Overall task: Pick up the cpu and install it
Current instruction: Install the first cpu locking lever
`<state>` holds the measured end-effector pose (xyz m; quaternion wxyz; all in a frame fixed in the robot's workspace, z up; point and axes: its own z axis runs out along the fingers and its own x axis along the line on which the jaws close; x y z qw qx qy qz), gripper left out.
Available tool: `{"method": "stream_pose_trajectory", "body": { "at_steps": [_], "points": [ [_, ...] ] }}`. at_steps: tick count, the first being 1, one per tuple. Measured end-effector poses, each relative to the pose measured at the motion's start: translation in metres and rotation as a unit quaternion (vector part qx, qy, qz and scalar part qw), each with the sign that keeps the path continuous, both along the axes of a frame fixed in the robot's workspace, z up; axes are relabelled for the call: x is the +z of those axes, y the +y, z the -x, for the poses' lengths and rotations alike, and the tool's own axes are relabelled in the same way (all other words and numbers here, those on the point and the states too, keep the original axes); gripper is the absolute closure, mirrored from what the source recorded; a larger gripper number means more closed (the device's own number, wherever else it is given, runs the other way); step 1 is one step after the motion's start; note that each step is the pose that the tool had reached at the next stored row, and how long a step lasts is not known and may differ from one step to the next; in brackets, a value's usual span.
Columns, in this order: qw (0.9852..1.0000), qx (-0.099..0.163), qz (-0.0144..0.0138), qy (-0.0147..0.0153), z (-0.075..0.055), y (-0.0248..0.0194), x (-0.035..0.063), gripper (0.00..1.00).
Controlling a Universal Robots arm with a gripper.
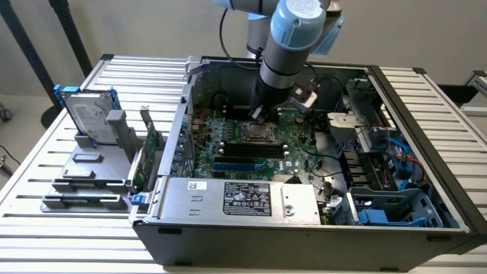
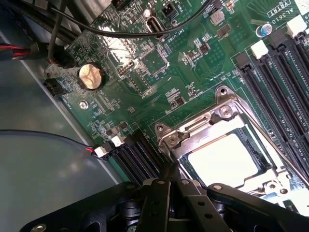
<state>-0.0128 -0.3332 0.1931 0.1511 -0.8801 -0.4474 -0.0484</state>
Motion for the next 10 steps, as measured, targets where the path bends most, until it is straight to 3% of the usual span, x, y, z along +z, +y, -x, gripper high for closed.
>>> {"method": "stream_pose_trajectory", "body": {
  "at_steps": [6, 10],
  "points": [
    [1.0, 0.0, -0.0029, 0.0, -0.0036, -0.0001, 0.0, 0.89],
    [1.0, 0.001, -0.0088, 0.0, -0.0042, -0.0004, 0.0001, 0.89]
  ]
}}
